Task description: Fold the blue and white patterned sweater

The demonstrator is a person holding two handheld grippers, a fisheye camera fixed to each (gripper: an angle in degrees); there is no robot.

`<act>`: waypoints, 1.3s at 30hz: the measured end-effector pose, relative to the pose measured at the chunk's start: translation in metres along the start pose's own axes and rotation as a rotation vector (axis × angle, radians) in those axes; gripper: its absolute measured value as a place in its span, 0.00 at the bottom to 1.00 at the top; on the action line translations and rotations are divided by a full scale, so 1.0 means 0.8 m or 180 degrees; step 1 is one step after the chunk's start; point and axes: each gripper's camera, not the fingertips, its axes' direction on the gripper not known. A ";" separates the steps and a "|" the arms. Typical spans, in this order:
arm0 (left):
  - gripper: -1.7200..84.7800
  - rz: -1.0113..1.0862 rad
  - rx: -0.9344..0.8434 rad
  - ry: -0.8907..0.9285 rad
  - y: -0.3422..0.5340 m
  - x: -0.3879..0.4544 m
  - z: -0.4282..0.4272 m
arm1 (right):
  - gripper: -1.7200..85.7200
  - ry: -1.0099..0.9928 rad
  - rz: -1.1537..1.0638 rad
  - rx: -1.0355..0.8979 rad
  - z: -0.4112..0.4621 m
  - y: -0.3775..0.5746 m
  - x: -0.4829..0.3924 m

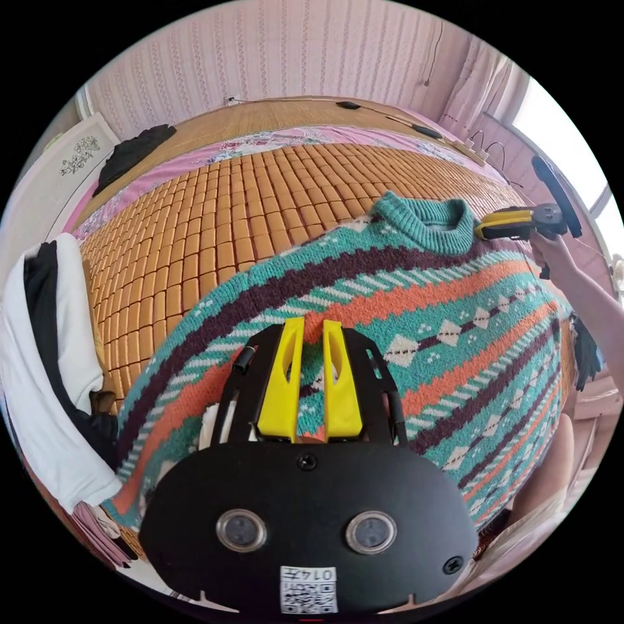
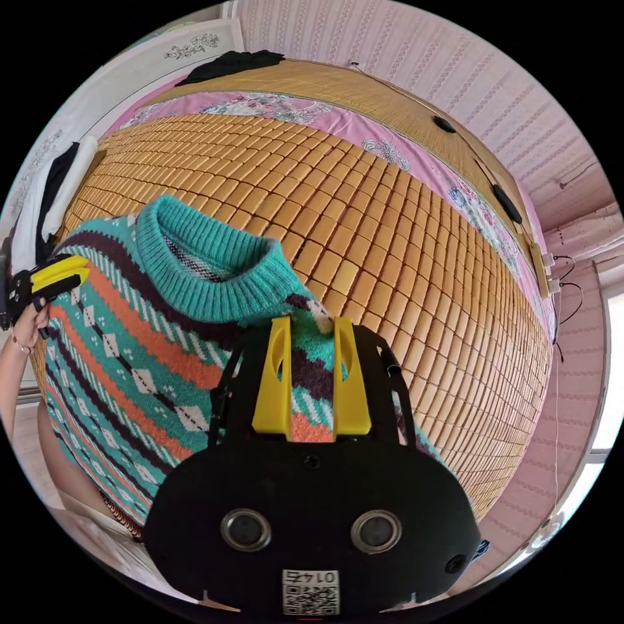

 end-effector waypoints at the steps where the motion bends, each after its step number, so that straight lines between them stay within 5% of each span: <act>1: 0.08 -0.0062 0.0040 0.0041 -0.007 -0.006 0.003 | 0.12 -0.0051 0.0042 0.0010 0.003 -0.006 0.010; 9: 0.08 -0.0121 0.0072 0.0033 -0.020 -0.018 -0.002 | 0.12 -0.0412 0.0612 0.0306 -0.024 0.030 0.045; 13: 0.08 0.0158 0.0279 0.0252 0.047 0.001 -0.069 | 0.13 -0.0408 0.0298 0.0544 -0.087 0.205 0.008; 20: 0.10 0.0020 -0.0388 0.0462 0.260 0.040 -0.137 | 0.20 -0.0852 0.1196 -0.0484 -0.083 0.547 -0.046; 27: 0.13 -0.0140 -0.0740 0.0163 0.307 0.055 -0.117 | 0.13 -0.1013 0.1020 -0.0682 -0.067 0.566 -0.082; 31: 0.08 0.0347 -0.0943 -0.0153 0.293 0.066 -0.111 | 0.07 -0.0879 0.0817 -0.0716 -0.074 0.560 -0.095; 39: 0.02 0.0299 -0.1082 0.0205 0.311 0.060 -0.105 | 0.07 -0.0652 0.0700 -0.0895 -0.075 0.586 -0.111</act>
